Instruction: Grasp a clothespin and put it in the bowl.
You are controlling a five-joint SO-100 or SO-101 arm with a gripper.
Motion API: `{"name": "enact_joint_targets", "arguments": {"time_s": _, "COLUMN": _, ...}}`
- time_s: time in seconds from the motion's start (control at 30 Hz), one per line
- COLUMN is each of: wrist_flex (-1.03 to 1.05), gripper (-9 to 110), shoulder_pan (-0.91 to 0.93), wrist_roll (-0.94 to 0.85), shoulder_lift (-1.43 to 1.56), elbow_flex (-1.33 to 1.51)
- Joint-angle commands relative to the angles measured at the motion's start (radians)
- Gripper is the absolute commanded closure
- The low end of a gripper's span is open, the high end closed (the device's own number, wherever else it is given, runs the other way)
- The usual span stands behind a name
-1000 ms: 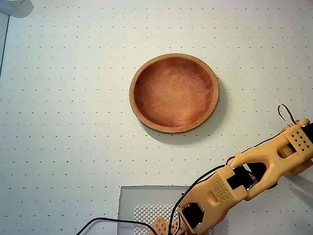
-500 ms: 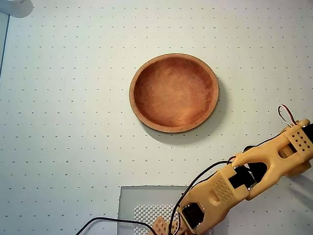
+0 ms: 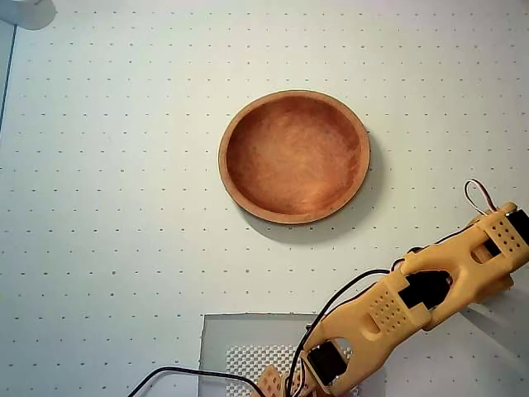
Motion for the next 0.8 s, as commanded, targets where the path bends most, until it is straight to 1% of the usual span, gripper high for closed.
{"name": "enact_joint_targets", "arguments": {"time_s": 0.0, "wrist_flex": -0.003, "gripper": 84, "shoulder_pan": -0.018, "wrist_roll": -0.014, "shoulder_lift": 0.012, "elbow_flex": -0.052}}
{"name": "enact_joint_targets", "arguments": {"time_s": 0.5, "wrist_flex": -0.002, "gripper": 84, "shoulder_pan": -0.026, "wrist_roll": -0.037, "shoulder_lift": -0.015, "elbow_flex": -0.048}}
{"name": "enact_joint_targets", "arguments": {"time_s": 0.57, "wrist_flex": -0.002, "gripper": 87, "shoulder_pan": -0.028, "wrist_roll": -0.038, "shoulder_lift": -0.015, "elbow_flex": -0.046}}
{"name": "enact_joint_targets", "arguments": {"time_s": 0.77, "wrist_flex": -0.002, "gripper": 98, "shoulder_pan": -0.026, "wrist_roll": -0.038, "shoulder_lift": -0.014, "elbow_flex": -0.049}}
